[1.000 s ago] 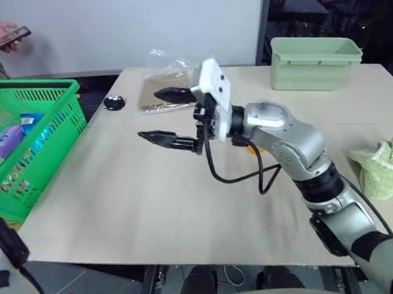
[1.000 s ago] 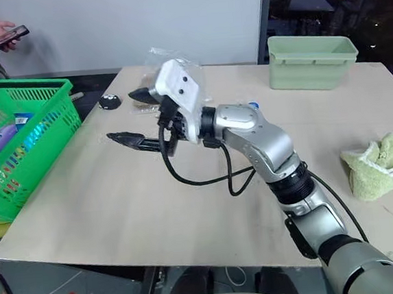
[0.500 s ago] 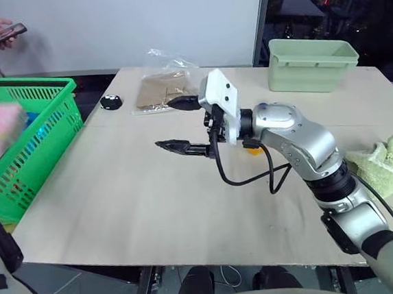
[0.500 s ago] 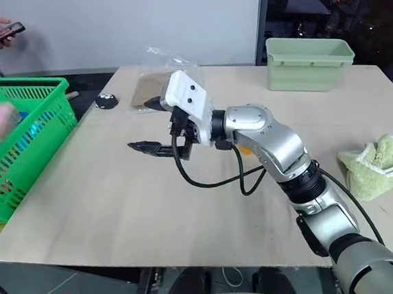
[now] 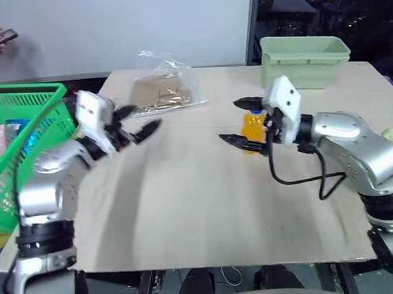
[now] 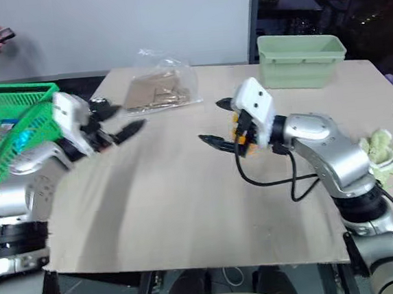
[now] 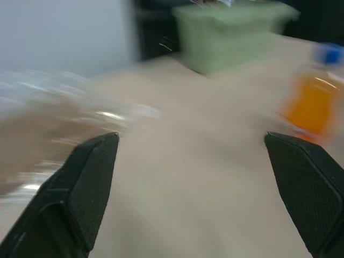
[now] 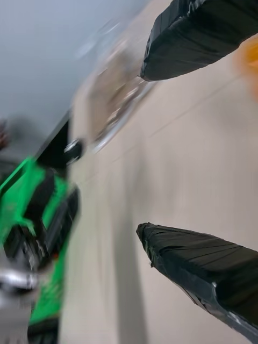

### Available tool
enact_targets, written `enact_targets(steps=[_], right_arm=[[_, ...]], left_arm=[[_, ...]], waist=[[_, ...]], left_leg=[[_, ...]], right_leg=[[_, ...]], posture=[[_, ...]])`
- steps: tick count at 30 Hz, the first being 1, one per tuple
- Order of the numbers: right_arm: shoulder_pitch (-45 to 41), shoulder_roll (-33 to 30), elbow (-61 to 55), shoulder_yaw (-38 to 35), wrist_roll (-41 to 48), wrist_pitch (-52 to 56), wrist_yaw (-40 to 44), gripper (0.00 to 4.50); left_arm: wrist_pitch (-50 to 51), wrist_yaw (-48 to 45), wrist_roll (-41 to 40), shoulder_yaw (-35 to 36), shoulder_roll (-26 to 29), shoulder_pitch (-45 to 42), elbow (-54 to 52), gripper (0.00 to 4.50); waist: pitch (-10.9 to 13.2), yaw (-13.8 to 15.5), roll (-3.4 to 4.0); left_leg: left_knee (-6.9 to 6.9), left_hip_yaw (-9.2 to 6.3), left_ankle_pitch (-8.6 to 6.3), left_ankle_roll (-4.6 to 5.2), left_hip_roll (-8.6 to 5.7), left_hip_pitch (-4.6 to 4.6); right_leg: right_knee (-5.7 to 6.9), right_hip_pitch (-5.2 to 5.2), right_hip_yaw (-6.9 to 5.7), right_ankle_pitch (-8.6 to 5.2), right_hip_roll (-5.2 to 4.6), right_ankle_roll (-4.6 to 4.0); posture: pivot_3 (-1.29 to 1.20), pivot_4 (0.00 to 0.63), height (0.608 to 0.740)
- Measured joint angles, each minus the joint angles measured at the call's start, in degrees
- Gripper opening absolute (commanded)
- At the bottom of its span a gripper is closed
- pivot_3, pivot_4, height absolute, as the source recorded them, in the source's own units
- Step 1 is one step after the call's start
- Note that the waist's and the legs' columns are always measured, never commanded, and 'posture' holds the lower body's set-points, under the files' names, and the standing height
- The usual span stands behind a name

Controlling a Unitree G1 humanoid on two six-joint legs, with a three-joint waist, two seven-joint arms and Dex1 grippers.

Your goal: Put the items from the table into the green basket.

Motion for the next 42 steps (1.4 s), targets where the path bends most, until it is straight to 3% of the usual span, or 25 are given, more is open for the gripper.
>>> enact_targets(steps=[5, 13, 18, 26, 38, 42], right_arm=[[6.4, -4.2, -7.1, -5.4, 2.4, 5.6, -2.6, 4.50], [12.3, -8.2, -13.1, -9.9, 5.2, 9.9, -5.0, 4.50], [17.5, -11.6, -13.6, -12.7, 5.4, 9.9, -4.9, 4.50], [22.8, -11.8, -15.1, -17.0, 6.6, 11.6, -7.7, 4.50], [25.0, -11.8, -19.0, -19.1, 9.2, 14.7, -10.8, 4.50], [25.0, -11.8, -19.7, -19.2, 10.0, 15.1, -11.9, 4.50]], left_arm=[[0.9, -2.0, 3.2, -9.2, -5.8, -2.0, 0.8, 4.45], [-5.7, -2.9, 13.4, -17.8, -14.1, -11.2, 14.9, 4.45], [-9.8, -2.7, 17.5, -18.5, -17.1, -13.2, 21.3, 4.45], [-14.4, -2.4, 21.8, -18.4, -20.3, -16.2, 27.9, 4.45], [-19.2, -1.1, 25.1, -17.9, -25.3, -22.5, 40.4, 4.45], [-22.0, 0.3, 26.8, -17.6, -26.9, -25.6, 47.0, 3.13]], waist=[[0.0, -2.0, 0.12], [0.0, -4.7, 0.11], [0.0, -5.9, 0.12], [0.0, -7.0, 0.12], [0.0, -8.2, 0.12], [0.0, -9.2, 0.12]], left_leg=[[0.17, 0.09, 0.01, 0.01, -0.07, 0.06], [0.40, 0.14, 0.00, 0.03, -0.13, 0.02], [0.29, 0.11, -0.02, 0.06, -0.12, 0.00], [0.29, 0.14, -0.02, 0.06, -0.12, 0.01], [0.29, 0.11, -0.02, 0.06, -0.14, -0.02], [0.29, 0.11, -0.02, 0.06, -0.14, -0.05]], right_leg=[[-0.06, 0.12, 0.11, -0.01, 0.00, 0.03], [-0.12, 0.22, 0.21, -0.10, -0.04, 0.23], [-0.14, 0.16, 0.21, -0.11, -0.03, 0.22], [-0.13, 0.17, 0.24, -0.16, -0.04, 0.32], [-0.16, 0.17, 0.21, -0.17, -0.04, 0.34], [-0.24, 0.19, 0.21, -0.17, -0.06, 0.34]], posture=[[-0.12, 0.000, 0.740], [-0.15, 0.000, 0.740], [-0.17, 0.000, 0.740], [-0.20, 0.000, 0.740], [-0.26, 0.000, 0.740], [-0.27, 0.000, 0.740]])
